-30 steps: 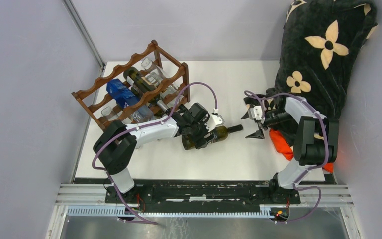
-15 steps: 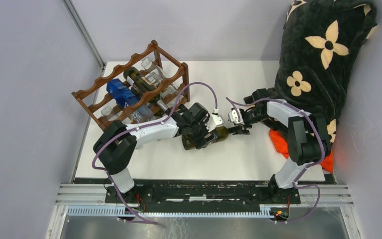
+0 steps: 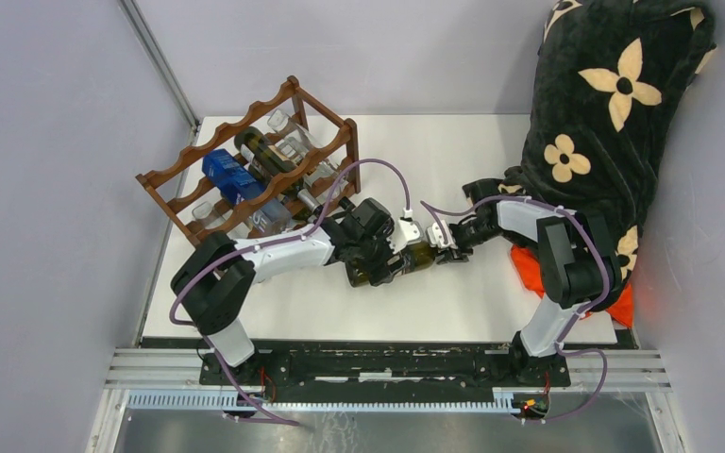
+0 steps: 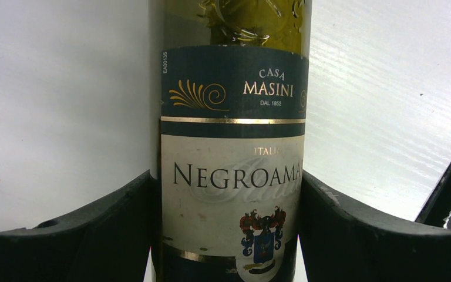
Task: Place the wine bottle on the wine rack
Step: Pick up the wine bottle from the center of the board.
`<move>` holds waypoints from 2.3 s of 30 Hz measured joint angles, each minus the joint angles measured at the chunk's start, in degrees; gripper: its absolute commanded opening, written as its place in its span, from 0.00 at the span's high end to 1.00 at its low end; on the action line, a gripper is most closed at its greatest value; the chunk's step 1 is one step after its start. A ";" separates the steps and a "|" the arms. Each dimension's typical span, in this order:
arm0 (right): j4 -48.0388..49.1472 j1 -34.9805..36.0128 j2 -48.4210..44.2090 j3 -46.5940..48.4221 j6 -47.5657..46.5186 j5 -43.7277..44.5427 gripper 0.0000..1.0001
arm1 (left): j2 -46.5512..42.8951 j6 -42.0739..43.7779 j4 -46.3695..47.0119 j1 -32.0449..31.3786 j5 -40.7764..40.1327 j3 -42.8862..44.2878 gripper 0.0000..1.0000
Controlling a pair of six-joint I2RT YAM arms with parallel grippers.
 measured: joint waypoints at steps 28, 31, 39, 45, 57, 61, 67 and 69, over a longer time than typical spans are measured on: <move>-6.47 -2.97 -6.71 0.33 -4.28 1.51 1.00 | -4.15 -2.64 5.95 -1.07 -1.51 -1.90 0.00; -5.99 -4.50 -8.96 -1.90 -1.70 -0.07 1.00 | -5.64 -3.17 7.08 -0.98 -2.67 -2.27 0.00; -5.11 -6.19 -11.06 -3.54 2.29 -2.45 1.00 | -8.15 -3.48 8.09 -1.03 -4.79 -2.64 0.00; -3.76 -6.36 -12.87 -4.74 3.78 -4.09 1.00 | -10.43 -3.43 7.45 -1.16 -5.20 -2.93 0.00; -1.46 -6.99 -15.76 -6.05 4.48 -5.77 1.00 | -10.71 -4.85 3.30 -1.25 -6.40 0.37 0.00; -1.53 -7.37 -16.61 -6.03 4.48 -6.60 1.00 | -10.84 -5.70 1.51 -1.25 -6.34 1.73 0.00; -1.84 -7.45 -18.67 -6.03 4.46 -6.95 1.00 | -12.24 -6.75 0.76 -1.22 -6.29 1.75 0.00; -1.95 -7.54 -19.80 -6.03 4.39 -7.26 1.00 | -13.07 -6.78 0.70 -1.22 -6.29 1.75 0.00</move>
